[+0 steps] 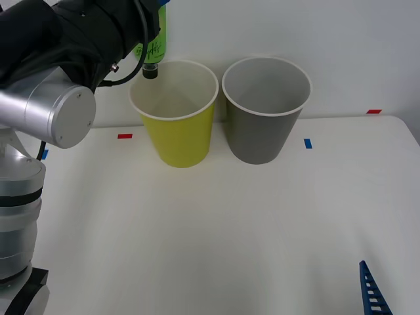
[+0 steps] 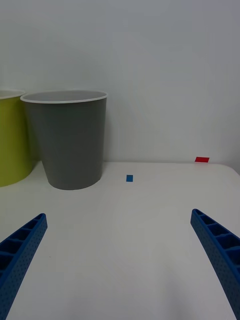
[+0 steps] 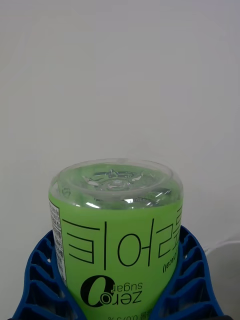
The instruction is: Put cans in the gray bin and PET bottles in the light green bin.
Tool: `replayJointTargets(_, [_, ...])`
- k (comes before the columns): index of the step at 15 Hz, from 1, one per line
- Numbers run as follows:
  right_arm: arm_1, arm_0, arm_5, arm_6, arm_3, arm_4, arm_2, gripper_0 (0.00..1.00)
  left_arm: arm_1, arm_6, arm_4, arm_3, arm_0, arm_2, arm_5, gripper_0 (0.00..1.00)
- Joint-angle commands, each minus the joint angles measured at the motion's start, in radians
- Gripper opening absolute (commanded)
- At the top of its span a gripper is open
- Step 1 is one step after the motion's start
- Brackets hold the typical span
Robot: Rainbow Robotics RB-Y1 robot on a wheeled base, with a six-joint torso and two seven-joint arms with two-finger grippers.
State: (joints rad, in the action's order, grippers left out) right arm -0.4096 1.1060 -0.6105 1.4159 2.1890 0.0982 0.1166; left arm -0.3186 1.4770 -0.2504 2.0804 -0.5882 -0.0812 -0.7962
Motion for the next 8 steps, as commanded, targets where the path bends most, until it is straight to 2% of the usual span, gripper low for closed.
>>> replayJointTargets(1, [0.0,0.0,0.0,0.0,0.0,0.0,0.0,1.0,0.027,-0.009,0.017,-0.079,-0.028,-0.023,0.074,0.0])
replayJointTargets(4, [0.0,0.0,0.0,0.0,0.0,0.0,0.0,1.0,0.047,-0.026,0.056,-0.134,-0.053,-0.058,0.106,0.0])
replayJointTargets(6, [0.0,0.0,0.0,0.0,0.0,0.0,0.0,1.0,0.062,-0.038,0.062,-0.192,-0.062,-0.069,0.155,0.0])
replayJointTargets(8, [0.0,0.0,0.0,0.0,0.0,0.0,0.0,1.0,0.087,-0.049,0.065,-0.203,-0.062,-0.069,0.16,0.0])
